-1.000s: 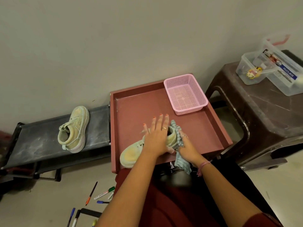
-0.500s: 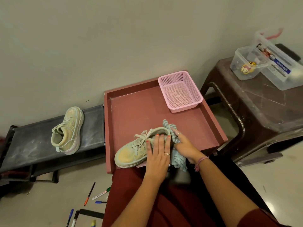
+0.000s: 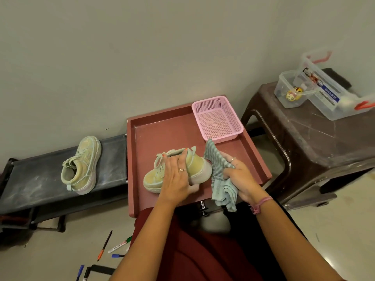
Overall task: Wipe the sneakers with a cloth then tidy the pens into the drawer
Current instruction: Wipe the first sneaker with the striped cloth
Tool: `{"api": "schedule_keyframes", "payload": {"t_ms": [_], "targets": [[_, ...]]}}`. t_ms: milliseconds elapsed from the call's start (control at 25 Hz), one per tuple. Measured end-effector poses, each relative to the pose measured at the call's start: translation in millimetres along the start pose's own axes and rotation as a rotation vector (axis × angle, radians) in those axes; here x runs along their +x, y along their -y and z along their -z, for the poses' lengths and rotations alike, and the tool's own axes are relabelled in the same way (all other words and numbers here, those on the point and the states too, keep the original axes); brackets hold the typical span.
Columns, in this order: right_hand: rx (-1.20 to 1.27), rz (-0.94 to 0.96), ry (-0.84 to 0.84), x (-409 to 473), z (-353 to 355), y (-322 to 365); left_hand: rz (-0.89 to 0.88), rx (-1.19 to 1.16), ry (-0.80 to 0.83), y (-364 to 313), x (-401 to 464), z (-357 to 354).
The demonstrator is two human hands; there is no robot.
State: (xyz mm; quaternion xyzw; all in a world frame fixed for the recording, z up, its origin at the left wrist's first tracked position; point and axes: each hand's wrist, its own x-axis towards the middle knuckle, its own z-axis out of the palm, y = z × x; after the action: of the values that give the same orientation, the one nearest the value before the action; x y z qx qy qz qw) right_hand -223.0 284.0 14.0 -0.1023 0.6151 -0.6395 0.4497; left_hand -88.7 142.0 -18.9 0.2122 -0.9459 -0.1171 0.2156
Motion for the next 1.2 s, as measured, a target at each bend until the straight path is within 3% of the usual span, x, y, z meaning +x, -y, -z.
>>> {"api": "schedule_keyframes", "payload": {"t_ms": [240,440,560,600,680,840,960,1040,1120,1200], "targets": [[-0.147,0.305,0.1,-44,-19,44,0.159,-0.448,0.207,-25,-10,63],[-1.102,0.643,0.237,-77,-51,39,0.299,-0.66,0.082,-35,-18,91],[-1.631,1.126,0.185,-84,-58,16,0.361,-0.77,0.064,-30,-30,96],[-1.697,1.197,0.181,-81,-54,15,0.368,-0.791,0.071,-30,-31,97],[-1.582,1.143,0.232,-69,-46,20,0.38,-0.809,0.075,-34,-31,99],[-1.105,0.723,0.257,-57,-45,25,0.403,-0.787,0.108,-38,-26,98],[-1.054,0.635,0.202,-60,-53,24,0.403,-0.718,0.128,-42,-25,102],[-1.186,0.708,0.159,-66,-62,21,0.43,-0.735,0.104,-47,-22,107],[-1.506,0.983,0.132,-74,-74,15,0.449,-0.812,0.054,-49,-22,111],[-1.734,1.14,0.162,-76,-69,17,0.474,-0.836,0.036,-48,-26,112]]}}
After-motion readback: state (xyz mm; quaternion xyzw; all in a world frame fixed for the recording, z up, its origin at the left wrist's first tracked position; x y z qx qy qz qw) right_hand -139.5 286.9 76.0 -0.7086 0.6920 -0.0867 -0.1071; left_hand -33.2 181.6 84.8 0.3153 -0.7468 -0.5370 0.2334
